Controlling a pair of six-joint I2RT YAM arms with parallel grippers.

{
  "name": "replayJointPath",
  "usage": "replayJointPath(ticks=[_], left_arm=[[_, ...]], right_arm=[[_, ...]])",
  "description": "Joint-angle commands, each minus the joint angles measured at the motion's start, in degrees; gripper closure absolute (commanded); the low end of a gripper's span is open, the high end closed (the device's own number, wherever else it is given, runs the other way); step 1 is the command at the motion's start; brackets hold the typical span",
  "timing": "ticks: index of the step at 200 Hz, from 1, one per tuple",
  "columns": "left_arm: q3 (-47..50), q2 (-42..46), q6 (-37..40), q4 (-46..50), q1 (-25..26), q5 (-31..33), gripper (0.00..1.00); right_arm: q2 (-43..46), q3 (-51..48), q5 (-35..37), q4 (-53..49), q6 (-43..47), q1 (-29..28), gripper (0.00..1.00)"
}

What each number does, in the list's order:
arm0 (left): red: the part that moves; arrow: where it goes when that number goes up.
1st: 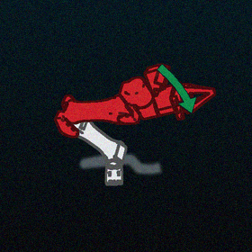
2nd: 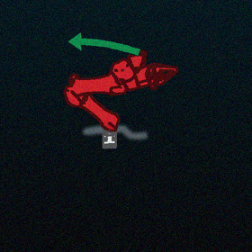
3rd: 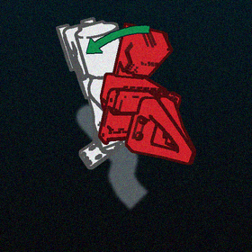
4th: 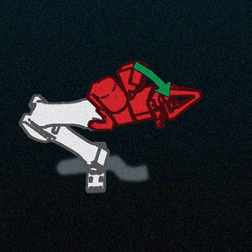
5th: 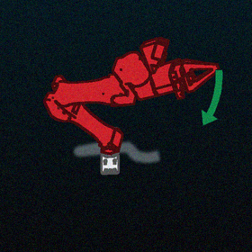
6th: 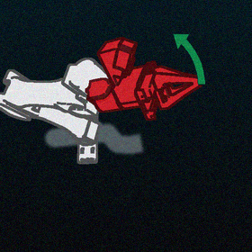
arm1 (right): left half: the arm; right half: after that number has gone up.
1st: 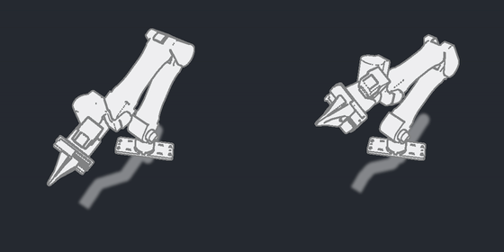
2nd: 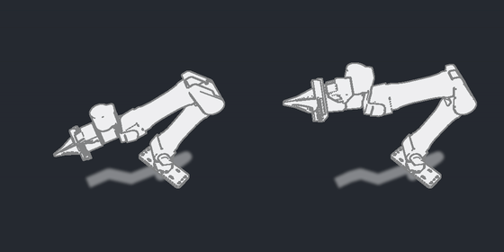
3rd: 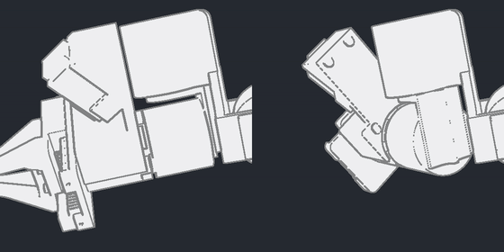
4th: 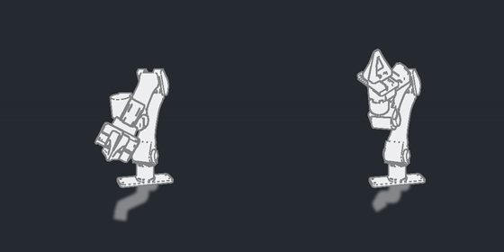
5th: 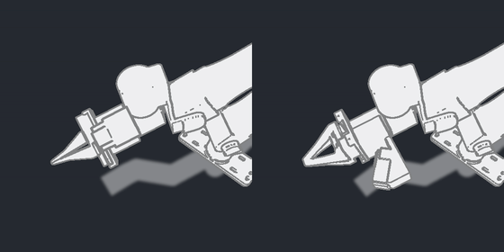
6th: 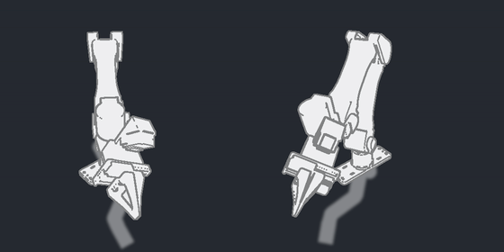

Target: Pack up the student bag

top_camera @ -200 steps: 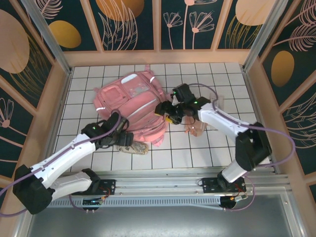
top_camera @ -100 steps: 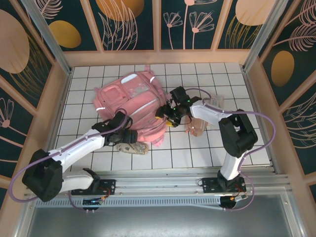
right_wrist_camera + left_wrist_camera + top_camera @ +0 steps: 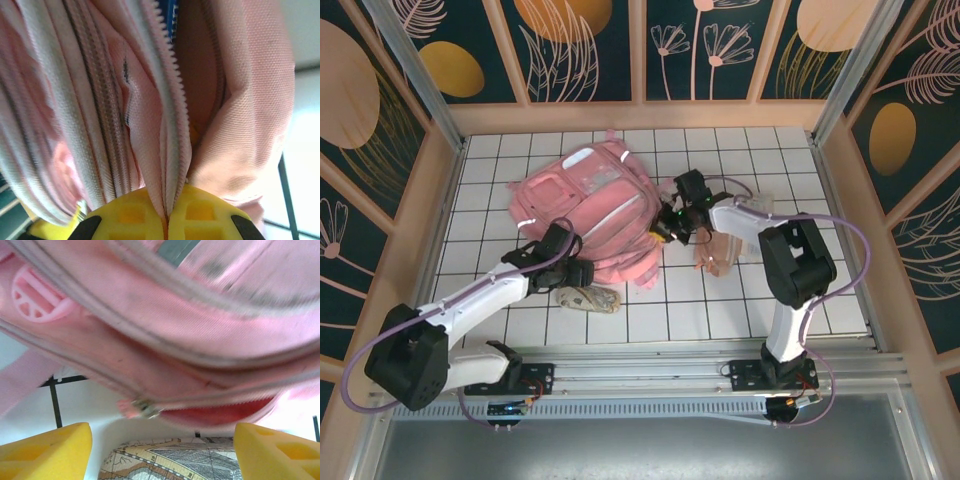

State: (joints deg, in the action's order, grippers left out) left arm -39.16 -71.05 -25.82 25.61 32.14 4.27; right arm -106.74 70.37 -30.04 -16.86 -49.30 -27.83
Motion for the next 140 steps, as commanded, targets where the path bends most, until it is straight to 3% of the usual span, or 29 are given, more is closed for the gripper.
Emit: replayJointPath(ticks=[1,42,88,129,140], left_arm=[[0.77,0.05,2.31,-2.07,-0.24,-1.29,0.26],[1.3,-5.45,7.57,-9.12,-0.15,-7.08,0.34],[-2.06,-8.25,7.46,-14.56,0.64,-13.58,0.28],[-3.0,-14.1,7.79,-15.09,3.27,-12.02,0.29],[-2.95,-15.46,8.22,-15.62,3.3,-11.75,0.33]], right_arm=[[-2.13,7.55,2.12,0.47,2.93,5.09,1.0],[-6.32,12.11,-1.6,-0.93,3.48,6.04,1.0],[-7.47,11.9,-2.74,-0.14,2.52,4.96,1.0],[-7.25,11.72,-2.67,0.16,1.9,4.48,1.0],[-7.04,11.76,-2.65,0.08,1.84,4.41,1.0]])
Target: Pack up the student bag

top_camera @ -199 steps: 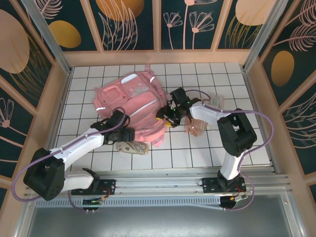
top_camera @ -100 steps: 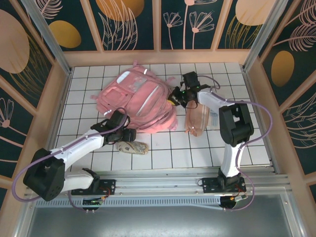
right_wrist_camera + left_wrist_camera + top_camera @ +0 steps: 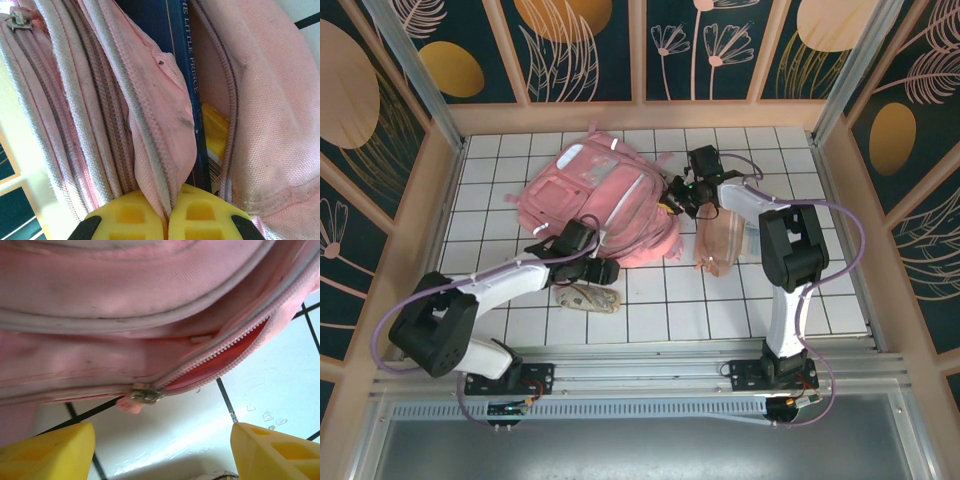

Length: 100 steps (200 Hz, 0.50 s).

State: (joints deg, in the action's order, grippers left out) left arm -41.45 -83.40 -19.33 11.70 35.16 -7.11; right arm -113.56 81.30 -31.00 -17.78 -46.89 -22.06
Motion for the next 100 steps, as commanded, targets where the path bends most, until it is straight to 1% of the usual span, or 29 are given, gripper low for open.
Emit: replayJointPath(ticks=[1,8,19,39,60,85,91,100], left_arm=[[-0.65,-3.23,1.83,-1.74,0.27,-0.36,0.34],[-0.81,-4.03,2.08,-1.94,0.3,-0.24,0.36],[-1.32,-5.05,2.35,-2.11,0.3,0.66,0.36],[-2.59,-6.52,2.7,-2.32,0.32,3.16,0.41],[-4.25,-8.2,3.65,-2.69,0.32,4.36,0.56],[-5.55,-10.04,4.59,-3.82,0.27,5.64,0.61],[-5.94,-10.56,4.84,-3.89,0.29,6.03,0.63],[-6.75,-11.35,5.03,-3.41,0.27,7.04,0.71]], right_arm=[[-0.2,0.9,-1.74,0.99,-0.57,-1.42,1.0],[-0.09,0.95,-1.78,0.97,-0.72,-1.41,1.0],[-0.01,1.03,-1.71,0.99,-0.74,-1.64,1.0],[0.26,0.81,-1.7,0.9,-1.03,-2.19,1.0],[0.66,0.32,-1.69,1.4,-1.45,-2.93,1.0],[0.79,-0.39,-1.87,1.83,-1.95,-3.71,1.0],[0.79,-0.48,-1.87,1.87,-2.06,-3.86,1.0],[0.84,-0.61,-1.87,1.86,-2.24,-4.12,1.0]])
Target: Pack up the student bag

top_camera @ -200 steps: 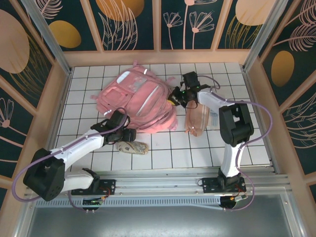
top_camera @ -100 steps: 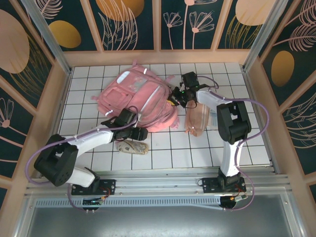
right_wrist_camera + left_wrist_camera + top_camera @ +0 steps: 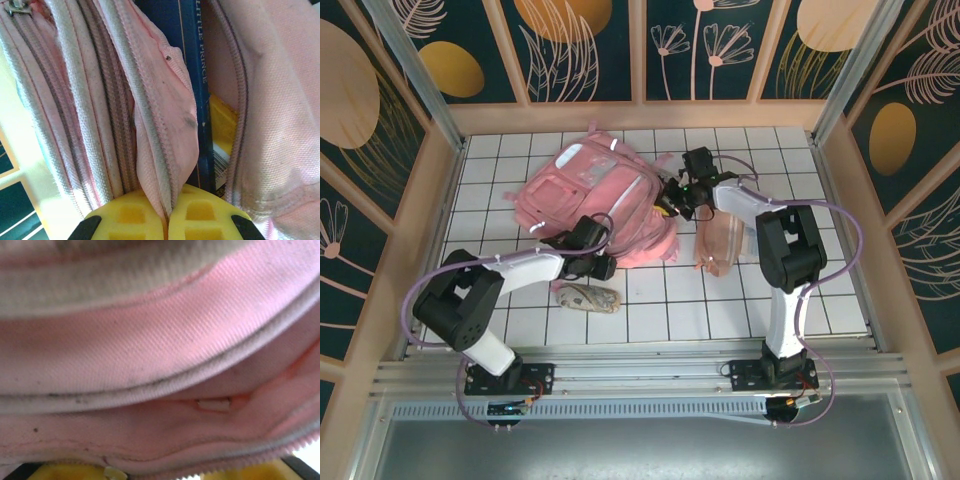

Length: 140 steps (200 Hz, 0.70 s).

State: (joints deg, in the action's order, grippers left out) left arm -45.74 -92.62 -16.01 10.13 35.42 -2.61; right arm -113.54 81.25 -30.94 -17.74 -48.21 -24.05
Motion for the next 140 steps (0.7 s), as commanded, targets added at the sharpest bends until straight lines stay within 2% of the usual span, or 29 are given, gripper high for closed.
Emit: replayJointPath(ticks=[1,20,43,62,98,128,140], left_arm=[[-2.53,-2.22,1.74,-1.81,0.01,2.57,0.73],[-3.92,-2.71,1.95,-0.45,0.02,3.63,1.0],[-4.43,-1.22,1.2,2.0,0.07,4.37,1.0],[-4.16,1.91,-0.04,3.9,0.31,2.59,1.0],[-7.59,5.47,-2.3,8.63,8.83,-1.08,1.0],[-7.36,7.36,-3.26,10.77,9.27,-3.27,1.0],[-7.83,7.56,-2.64,12.32,9.32,-2.68,1.0]], right_arm=[[0.84,-0.61,-1.93,1.78,-0.97,-2.22,1.0],[1.01,-0.81,-1.94,1.82,-1.35,-2.75,1.0],[1.34,-1.25,-2.54,2.38,-2.6,-3.67,1.0],[2.02,-2.84,-3.87,4.78,-5.79,-5.66,1.0],[1.3,-5.14,-5.8,15.0,-15.56,-12.34,1.0],[0.45,-4.95,-5.1,22.53,-23.66,-16.94,1.0],[-0.55,-3.52,-5.95,22.26,-24.38,-18.3,1.0]])
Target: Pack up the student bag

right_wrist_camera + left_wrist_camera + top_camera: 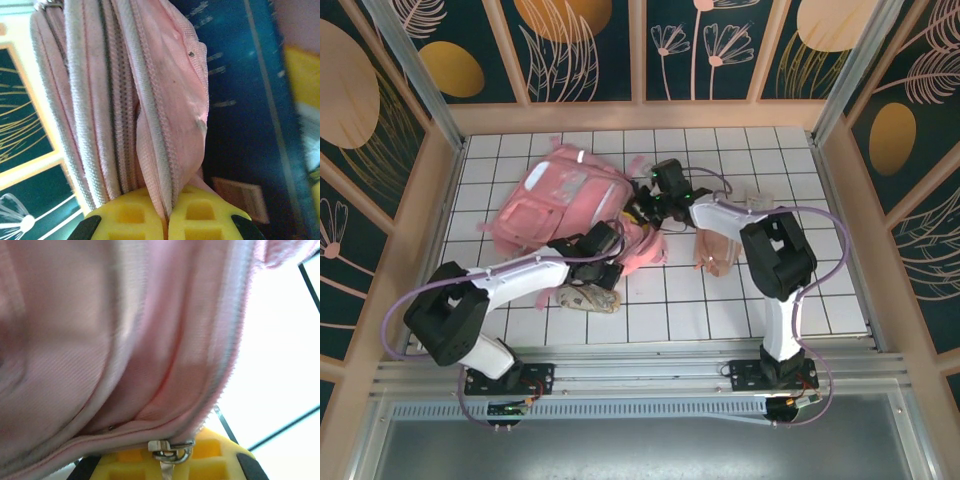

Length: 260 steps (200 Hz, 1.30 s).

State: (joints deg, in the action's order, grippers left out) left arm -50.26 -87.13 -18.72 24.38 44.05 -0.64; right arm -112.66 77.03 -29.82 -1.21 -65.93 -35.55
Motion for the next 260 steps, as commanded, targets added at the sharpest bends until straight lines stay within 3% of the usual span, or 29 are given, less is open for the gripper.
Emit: replayJointPath(ticks=[1,22,40,48,64,74,78,89,92,120,153,172,196,260], left_arm=[[-3.28,2.11,0.17,-1.86,0.68,-4.55,1.0],[-2.32,3.74,1.06,-1.4,0.64,-1.95,1.0],[-1.82,4.1,0.31,-2.71,0.68,-1.86,1.0],[-2.0,3.67,0.11,-3.22,0.68,-1.9,1.0],[-2.62,3.2,-0.74,-4.12,0.66,-1.66,0.99],[-3.12,3.68,-1.32,-3.96,0.6,-1.65,0.65],[-3.32,4.12,-1.48,-3.64,0.68,-1.72,0.46],[-3.9,5.9,-1.98,-2.33,0.65,-1.8,0.07],[-4.07,6.67,-2.08,-1.87,0.66,-1.59,0.02],[-7.03,13.57,-2.79,4.11,0.6,-0.2,0.01],[-10.38,18.13,-4.68,10.73,0.29,4.56,0.01],[-8.8,18.94,-7.54,12.37,-1.72,10.48,0.01],[-4.19,21.26,-10.17,10.12,-8.3,10.74,0.01],[-5.16,25.09,-11.4,12.78,-13.4,14.43,0.01]], right_arm=[[-1.51,0.86,-7.21,5.45,-6.57,-6.85,1.0],[1.2,0.37,-5.84,-2.3,-2.02,-6.34,0.96],[6.12,-5.72,-6.17,-1.42,-2.74,-4.19,0.94],[6.96,-5.35,-6.51,-4.59,-0.41,-3.52,0.82],[8.59,-1.44,-3.28,-16.17,8.74,-2.24,0.45],[9.56,0.73,-1.63,-22.25,14.3,-1.37,0.42],[10.16,1.43,-0.67,-24.57,16.08,-1.16,0.42],[12.2,1.98,1.74,-29.84,19.74,-0.59,0.4],[12.76,1.74,2.12,-30.9,20.34,-0.38,0.4],[18.87,-2.13,5.89,-37.82,25.5,-0.88,0.41],[20.78,-4.7,5.61,-37.32,26.53,-9.4,0.41],[18.61,-4.55,6.72,-34.39,25.38,-13.82,0.44],[14.32,-3.78,9.41,-30.13,25.35,-17.77,0.46],[3.1,1.68,20.67,-33.96,28.36,-20.69,0.52]])
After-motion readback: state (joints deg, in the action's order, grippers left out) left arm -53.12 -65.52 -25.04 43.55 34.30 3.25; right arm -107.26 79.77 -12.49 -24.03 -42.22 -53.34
